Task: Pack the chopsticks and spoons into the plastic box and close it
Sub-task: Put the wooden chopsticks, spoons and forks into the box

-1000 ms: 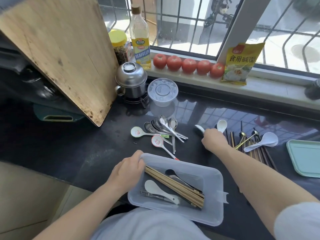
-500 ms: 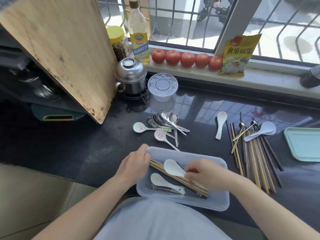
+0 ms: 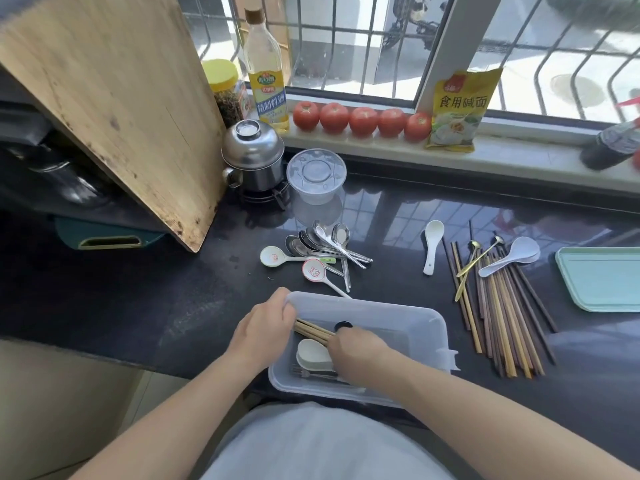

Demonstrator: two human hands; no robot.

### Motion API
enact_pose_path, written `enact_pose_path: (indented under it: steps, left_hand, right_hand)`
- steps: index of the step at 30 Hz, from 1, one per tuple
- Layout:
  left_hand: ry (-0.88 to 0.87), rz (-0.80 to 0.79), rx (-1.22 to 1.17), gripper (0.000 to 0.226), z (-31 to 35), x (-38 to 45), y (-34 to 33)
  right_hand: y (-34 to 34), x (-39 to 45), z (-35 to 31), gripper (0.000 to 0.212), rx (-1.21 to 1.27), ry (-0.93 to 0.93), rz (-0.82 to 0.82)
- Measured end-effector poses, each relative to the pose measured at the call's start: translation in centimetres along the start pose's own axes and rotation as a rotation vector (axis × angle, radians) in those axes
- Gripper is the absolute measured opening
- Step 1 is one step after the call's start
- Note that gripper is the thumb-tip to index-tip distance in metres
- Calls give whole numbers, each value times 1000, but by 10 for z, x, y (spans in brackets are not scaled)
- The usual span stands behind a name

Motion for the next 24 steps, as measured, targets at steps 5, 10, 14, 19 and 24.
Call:
enact_pose_path:
  steps: [5,10,14,19,24]
  left_hand:
    - [-2,6,-13,17,-1,0,-1]
    - [-1,1,-11,15,-3,1,0]
    - [6,4,4,14,-3,2,-1]
    - [17,-2,52,14,-5,3,-4]
    - [27,-21,73,13,-2,4,-3]
  right_hand:
    - [22,-38,25,27,488,-35,-1]
    - [84,-61,120,13,1200,-202,471]
    - [72,-21,233,15,1033,-656,711]
    - [42,12,273,38,616,-850,496]
    - [25,27,275,35,666,-888,475]
Point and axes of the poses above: each hand's wrist, its own x-axis towards the middle knuckle, its own y-axis out of the back of the hand, z = x × y, the point moved 7 cm from there along x, towards the middle knuckle, and after that the axes turned 1 degree about z, right-handed, at the moved point
